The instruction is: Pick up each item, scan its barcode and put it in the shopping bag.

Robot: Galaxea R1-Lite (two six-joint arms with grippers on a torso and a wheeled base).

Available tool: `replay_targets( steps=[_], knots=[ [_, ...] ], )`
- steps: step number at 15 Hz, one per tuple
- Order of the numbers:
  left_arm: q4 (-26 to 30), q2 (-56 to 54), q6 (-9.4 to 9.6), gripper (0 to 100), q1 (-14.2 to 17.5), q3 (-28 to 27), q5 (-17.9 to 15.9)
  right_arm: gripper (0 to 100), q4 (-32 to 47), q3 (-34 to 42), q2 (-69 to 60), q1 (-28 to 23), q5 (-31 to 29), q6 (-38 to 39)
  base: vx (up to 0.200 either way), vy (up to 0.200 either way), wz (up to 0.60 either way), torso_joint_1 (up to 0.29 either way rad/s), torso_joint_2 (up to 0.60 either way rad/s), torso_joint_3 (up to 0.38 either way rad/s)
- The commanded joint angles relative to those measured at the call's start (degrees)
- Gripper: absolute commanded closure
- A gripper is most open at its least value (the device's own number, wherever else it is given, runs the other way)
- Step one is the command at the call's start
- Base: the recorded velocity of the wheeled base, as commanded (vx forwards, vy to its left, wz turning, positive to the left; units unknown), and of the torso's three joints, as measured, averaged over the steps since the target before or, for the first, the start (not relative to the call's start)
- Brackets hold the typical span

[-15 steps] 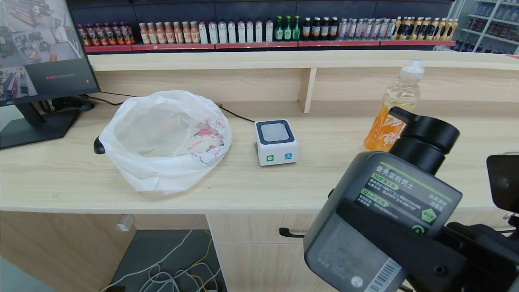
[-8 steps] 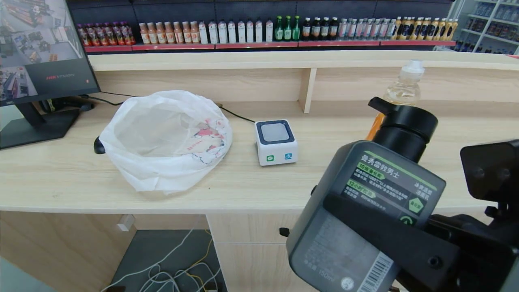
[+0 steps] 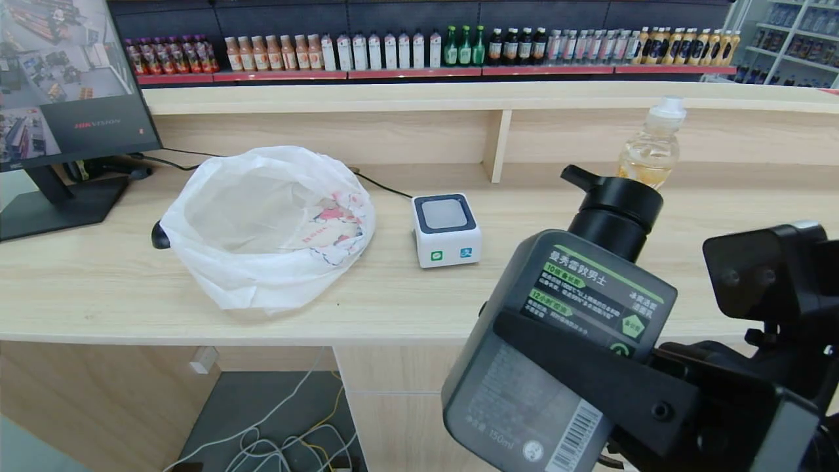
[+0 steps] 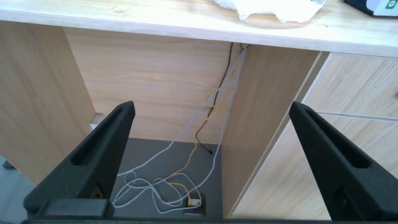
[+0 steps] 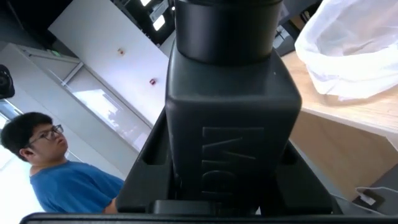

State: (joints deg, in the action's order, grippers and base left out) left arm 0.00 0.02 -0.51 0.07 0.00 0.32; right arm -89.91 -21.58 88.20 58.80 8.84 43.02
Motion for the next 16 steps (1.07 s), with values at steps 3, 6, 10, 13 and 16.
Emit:
replay_targets(
  steps=[3,6,10,13,16],
  knots=[
    [0.0,0.0,-0.02,0,0.0,0.0,0.0,100,-0.1,-2.4,1.5,0.0,-0.1,1.0,0.000,0.000,0.00,0.000,0.00,0.000],
    [0.0,0.0,-0.02,0,0.0,0.0,0.0,100,-0.1,-4.5,2.7,0.0,-0.1,0.6,0.000,0.000,0.00,0.000,0.00,0.000],
    [0.0,0.0,-0.02,0,0.0,0.0,0.0,100,-0.1,-6.4,3.0,0.0,-0.1,0.7,0.000,0.000,0.00,0.000,0.00,0.000],
    [0.0,0.0,-0.02,0,0.0,0.0,0.0,100,-0.1,-6.5,5.1,-0.4,-0.4,0.4,0.000,0.000,0.00,0.000,0.00,0.000],
    [0.0,0.0,-0.02,0,0.0,0.0,0.0,100,-0.1,-7.2,7.9,-2.3,-0.6,-3.0,0.000,0.000,0.00,0.000,0.00,0.000]
  ],
)
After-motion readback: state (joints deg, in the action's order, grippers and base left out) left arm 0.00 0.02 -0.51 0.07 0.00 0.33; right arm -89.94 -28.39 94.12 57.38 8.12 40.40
